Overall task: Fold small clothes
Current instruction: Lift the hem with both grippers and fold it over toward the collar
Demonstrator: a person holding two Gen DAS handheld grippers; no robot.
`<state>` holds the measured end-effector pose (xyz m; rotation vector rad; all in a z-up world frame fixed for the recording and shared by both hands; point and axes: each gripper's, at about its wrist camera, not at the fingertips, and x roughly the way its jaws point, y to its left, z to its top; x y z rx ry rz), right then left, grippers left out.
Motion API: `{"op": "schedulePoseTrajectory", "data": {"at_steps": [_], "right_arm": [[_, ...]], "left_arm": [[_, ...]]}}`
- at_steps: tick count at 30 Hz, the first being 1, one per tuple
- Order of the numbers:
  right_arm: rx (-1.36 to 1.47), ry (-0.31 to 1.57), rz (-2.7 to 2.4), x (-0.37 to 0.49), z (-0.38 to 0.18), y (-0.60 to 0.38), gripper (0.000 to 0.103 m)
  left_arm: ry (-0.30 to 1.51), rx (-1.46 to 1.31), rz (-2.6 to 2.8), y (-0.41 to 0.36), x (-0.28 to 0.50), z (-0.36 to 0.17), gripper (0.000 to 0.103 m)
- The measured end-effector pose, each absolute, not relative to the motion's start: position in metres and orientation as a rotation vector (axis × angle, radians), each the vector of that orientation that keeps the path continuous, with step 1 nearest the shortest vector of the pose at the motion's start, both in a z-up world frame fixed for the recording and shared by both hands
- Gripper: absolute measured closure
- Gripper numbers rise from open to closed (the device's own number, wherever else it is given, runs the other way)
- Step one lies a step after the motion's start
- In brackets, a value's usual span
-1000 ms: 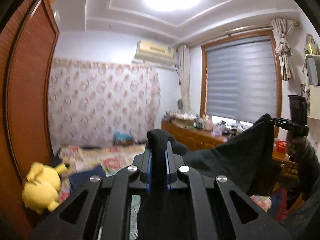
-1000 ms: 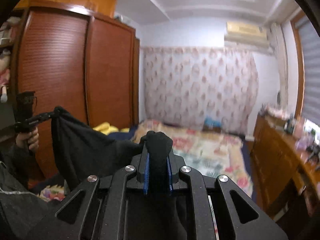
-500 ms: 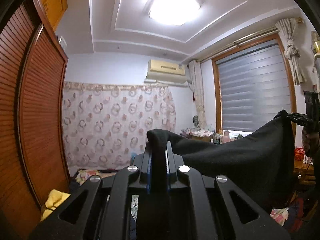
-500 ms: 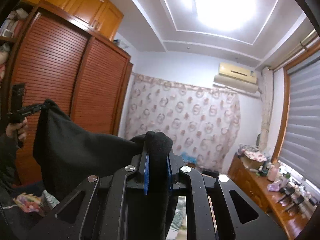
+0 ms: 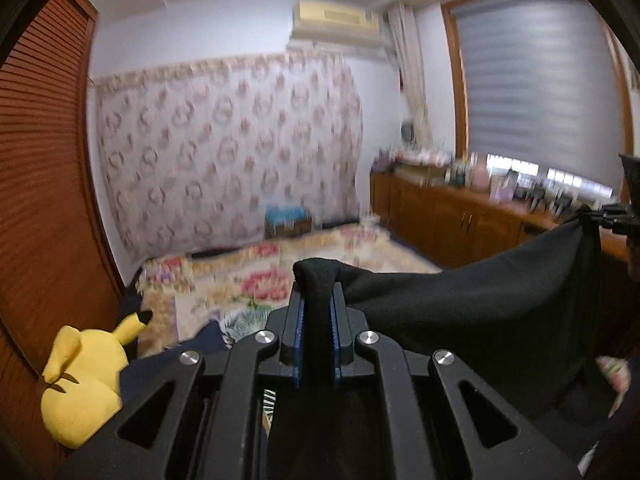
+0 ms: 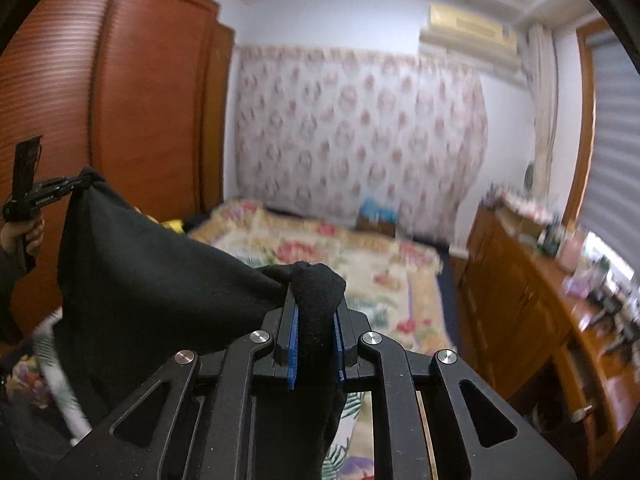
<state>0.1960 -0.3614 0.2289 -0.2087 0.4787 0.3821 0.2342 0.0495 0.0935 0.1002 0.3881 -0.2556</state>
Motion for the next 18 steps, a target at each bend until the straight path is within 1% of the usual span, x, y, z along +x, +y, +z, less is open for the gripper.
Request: {"op": "schedulePoseTrajectory", "data": {"at_steps": [3,6,9,14,17,18], "right_arm": [[-0.171,0.572,0.367,0.259,0.17,-0.368,0.092],[-0.154,0.648,0.351,0.307,0.133,-0.374,0.092],[-0.129,0.705,0.336,0.347,0.102,-0.382,0.092],[-0.125,0.766,0.337,0.386,0.071,-0.388,0.091],[-0.116,0.798,0.342,0.392,0.057,-0.385,0.09],[-0.118,0.812,0.334,0.395,0.051,-0.385,0.089]], "left_arm": [[0.466,0.11,-0.263,0.036,0.274,0.069,0.095],[0.514,0.116,-0.252,0.029,0.305,0.055,0.095],[0.552,0.115,-0.241,0.024,0.32,0.042,0.095],[0.615,0.134,-0.228,0.016,0.346,0.025,0.093],[0.674,0.124,-0.233,0.018,0.356,0.015,0.088],[0.691,0.118,-0.237,0.018,0.356,0.013,0.084]]}}
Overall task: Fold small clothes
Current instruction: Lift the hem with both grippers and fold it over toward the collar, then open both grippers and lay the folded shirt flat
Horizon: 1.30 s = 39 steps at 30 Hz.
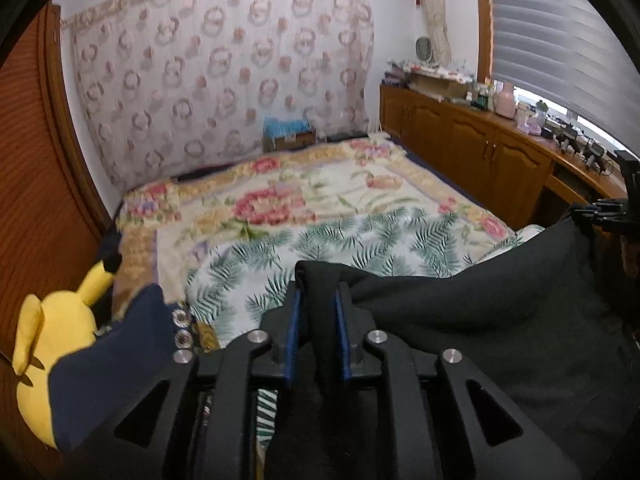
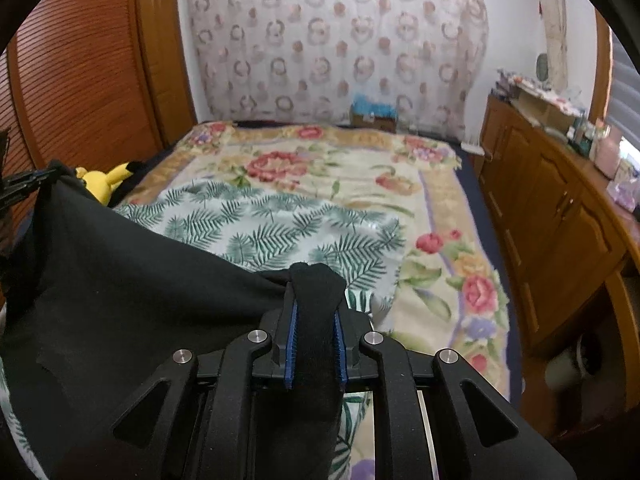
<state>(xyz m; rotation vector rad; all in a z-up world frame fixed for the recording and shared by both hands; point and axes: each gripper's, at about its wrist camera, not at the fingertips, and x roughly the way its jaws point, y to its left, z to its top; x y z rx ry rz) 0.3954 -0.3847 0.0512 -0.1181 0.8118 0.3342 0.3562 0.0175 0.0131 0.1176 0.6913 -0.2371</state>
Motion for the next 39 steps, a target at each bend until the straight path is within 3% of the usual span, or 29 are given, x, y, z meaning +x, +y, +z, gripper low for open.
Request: {"op": "schedulePoseTrajectory", "data": {"at_steps": [4,6,9,18,30,34,39], "right_arm": [[-0.137,0.842,0.281,0.399,0.04,-0.382,0.079],[-0.134,0.843,0.259,0.396,0.041,-0.384,0.067],[-0.101,0.829,0.246,0.38,0.048,-0.39,0.06],[-0.075,0.832,0.244,0.298,0.06,-0.387,0.06],[-0.041,0.874,0.245,0.24,0.055,-0.373,0.06],[-0.045,0.883,0.237,0.226,0.056,-0.376,0.059],[-0.031,0.924,0.241,0.214,0.044,-0.375,0.06]], "left_arm": [[0.7,0.111,-0.242,0.02,0.349,0.016,0.061],[0.686,0.12,-0.242,0.017,0.334,0.019,0.056],[0.685,0.111,-0.258,0.02,0.312,0.019,0.051],[0.753,0.108,-0.221,0.034,0.253,-0.003,0.05],[0.81,0.163,-0.203,0.031,0.237,-0.028,0.051],[0.836,0.177,-0.238,0.028,0.236,-0.031,0.065],[0.877,0.246,-0.234,0.017,0.237,-0.038,0.068]]}}
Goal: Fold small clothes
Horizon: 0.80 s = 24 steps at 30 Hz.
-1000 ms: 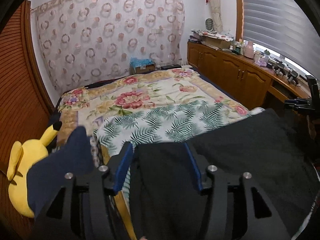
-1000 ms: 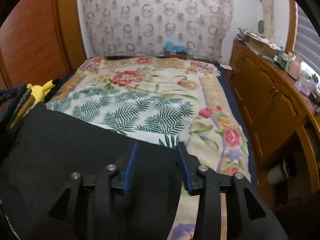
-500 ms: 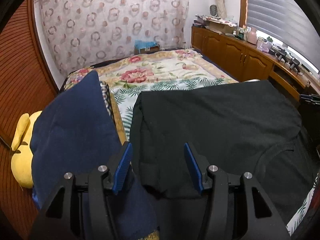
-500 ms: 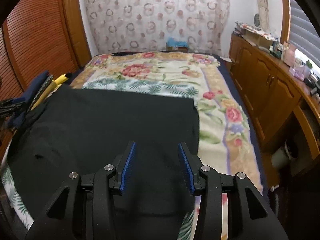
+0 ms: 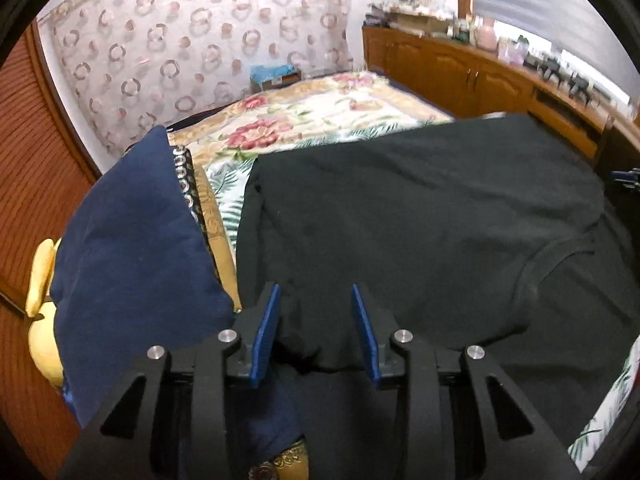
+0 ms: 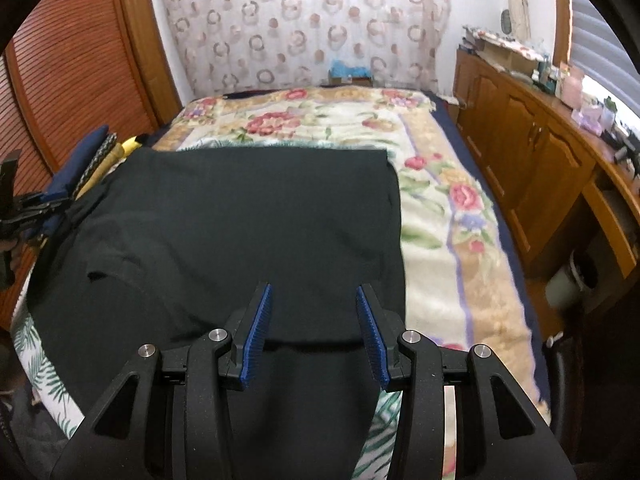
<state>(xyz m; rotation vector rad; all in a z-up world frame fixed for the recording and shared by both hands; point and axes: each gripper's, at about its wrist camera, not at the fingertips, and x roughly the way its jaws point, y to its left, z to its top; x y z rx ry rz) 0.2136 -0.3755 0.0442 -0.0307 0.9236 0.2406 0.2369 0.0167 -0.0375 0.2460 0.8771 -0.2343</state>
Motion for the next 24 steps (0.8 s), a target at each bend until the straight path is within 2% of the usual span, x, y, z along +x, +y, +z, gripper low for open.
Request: {"op": "schedulePoseTrajectory", "data": {"at_steps": [11,12,13,14,16,24], "right_arm": [[-0.017,0.991,0.257,0.206,0.001,-0.366,0.06],[-0.02,0.992,0.259,0.206,-0.001,-0.364,0.06],[-0.023,0.994,0.261,0.206,-0.002,-0.363,0.06],[-0.023,0.997,0.262,0.207,-0.003,-0.362,0.06],[-0.021,0.999,0.265,0.207,-0.005,-0.361,0.06],[0.003,0.998,0.255,0.209,-0.006,-0.366,0.056]], "left_arm": [[0.974,0.398,-0.187,0.006,0.247,-0.064,0.068],[0.972,0.409,-0.185,0.005,0.247,-0.065,0.071],[0.97,0.426,-0.179,0.004,0.247,-0.065,0.082],[0.974,0.436,-0.173,0.004,0.247,-0.065,0.088],[0.978,0.439,-0.178,0.005,0.246,-0.066,0.096],[0.839,0.267,-0.221,0.018,0.23,-0.032,0.1]]}}
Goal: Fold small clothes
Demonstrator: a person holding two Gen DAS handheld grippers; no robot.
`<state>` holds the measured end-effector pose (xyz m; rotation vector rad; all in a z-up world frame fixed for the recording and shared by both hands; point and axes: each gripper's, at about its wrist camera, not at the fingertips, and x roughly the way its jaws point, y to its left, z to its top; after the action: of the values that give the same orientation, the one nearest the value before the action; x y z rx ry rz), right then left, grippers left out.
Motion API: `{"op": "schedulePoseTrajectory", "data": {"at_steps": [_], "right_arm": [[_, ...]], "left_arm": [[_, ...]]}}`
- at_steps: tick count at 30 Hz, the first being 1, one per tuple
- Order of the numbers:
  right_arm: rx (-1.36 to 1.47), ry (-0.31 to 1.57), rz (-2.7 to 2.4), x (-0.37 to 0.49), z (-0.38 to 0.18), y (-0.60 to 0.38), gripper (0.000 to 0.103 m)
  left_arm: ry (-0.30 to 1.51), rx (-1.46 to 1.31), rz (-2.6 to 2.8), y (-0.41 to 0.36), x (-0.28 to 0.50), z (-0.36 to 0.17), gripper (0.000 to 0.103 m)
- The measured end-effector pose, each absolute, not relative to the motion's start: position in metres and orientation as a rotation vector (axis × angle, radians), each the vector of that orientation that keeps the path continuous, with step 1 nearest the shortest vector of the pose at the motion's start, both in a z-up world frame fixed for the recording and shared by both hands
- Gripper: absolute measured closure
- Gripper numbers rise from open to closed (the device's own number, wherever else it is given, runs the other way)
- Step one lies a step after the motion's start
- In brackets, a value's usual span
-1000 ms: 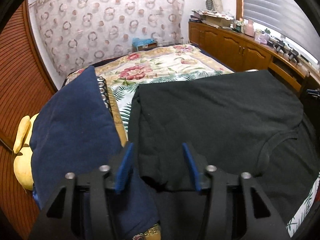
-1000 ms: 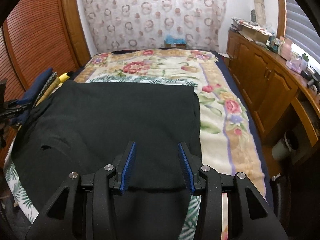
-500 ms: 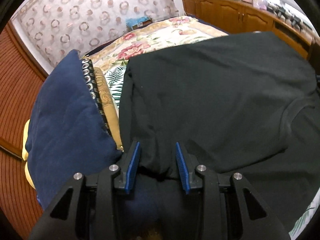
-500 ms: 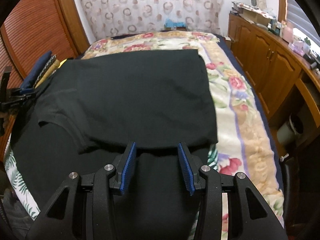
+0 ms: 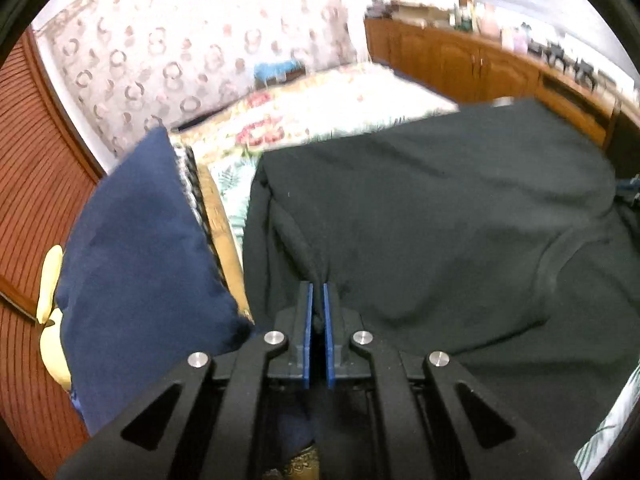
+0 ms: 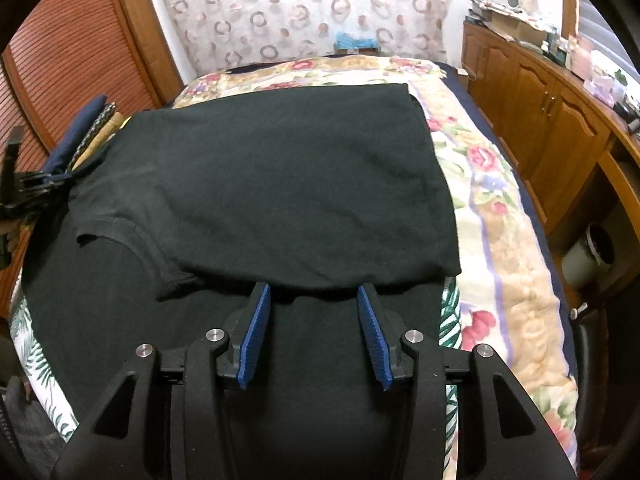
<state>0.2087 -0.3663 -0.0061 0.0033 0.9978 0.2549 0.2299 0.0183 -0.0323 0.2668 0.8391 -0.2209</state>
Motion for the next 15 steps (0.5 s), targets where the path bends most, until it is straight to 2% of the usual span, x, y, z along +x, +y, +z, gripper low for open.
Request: {"op": "schedulePoseTrajectory", "data": {"at_steps": [10,15], "right_arm": [[0.102,0.994,0.184,0.223,-0.004,-0.377,0.054],[0.167,0.977,0.172,0.224,-0.003,-0.384,0.044]], "left_arm": [[0.774,0.181,-0.235,0.025,0.221,-0.017,0.1],[0.78,0.164,-0.231,0.026,0.224,-0.022,0.1]]}}
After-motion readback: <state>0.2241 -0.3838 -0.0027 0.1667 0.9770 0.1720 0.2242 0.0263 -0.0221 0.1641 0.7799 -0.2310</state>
